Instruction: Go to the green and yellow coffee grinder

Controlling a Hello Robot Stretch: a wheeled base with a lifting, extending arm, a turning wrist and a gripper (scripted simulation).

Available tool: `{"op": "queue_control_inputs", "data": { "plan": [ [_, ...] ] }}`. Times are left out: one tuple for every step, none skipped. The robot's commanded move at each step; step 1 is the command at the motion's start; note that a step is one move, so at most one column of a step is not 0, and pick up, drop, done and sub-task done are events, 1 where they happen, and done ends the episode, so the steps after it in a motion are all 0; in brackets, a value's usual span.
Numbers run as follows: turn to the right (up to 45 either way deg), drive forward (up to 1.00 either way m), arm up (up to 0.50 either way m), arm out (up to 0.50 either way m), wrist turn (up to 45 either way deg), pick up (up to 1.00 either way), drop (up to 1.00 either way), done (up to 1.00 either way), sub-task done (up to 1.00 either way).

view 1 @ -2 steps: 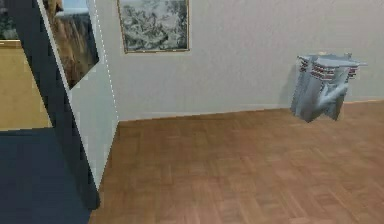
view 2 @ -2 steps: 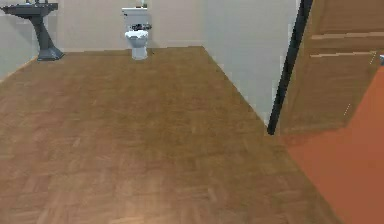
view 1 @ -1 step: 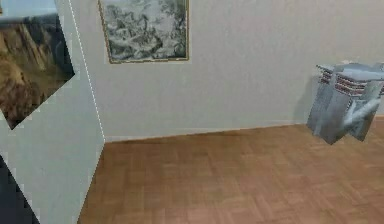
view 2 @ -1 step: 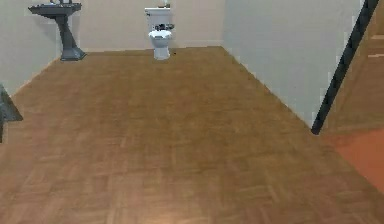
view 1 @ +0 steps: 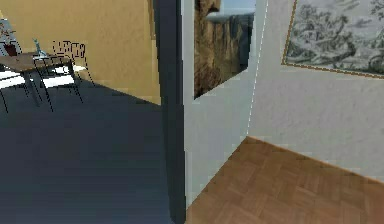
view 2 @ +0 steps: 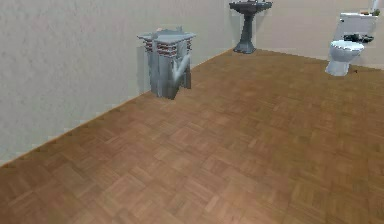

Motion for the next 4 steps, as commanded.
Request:
{"op": "queue_control_inputs", "data": {
  "plan": [
    [-6.0,0.00,0.00,0.00,0.0,0.00,0.00,0.00,0.00],
    [0.0,0.55,0.00,0.00,0.0,0.00,0.00,0.00,0.00],
    [-45.0,0.00,0.00,0.00,0.0,0.00,0.00,0.00,0.00],
    [-9.0,0.00,0.00,0.00,0.0,0.00,0.00,0.00,0.00]
  ]
}}
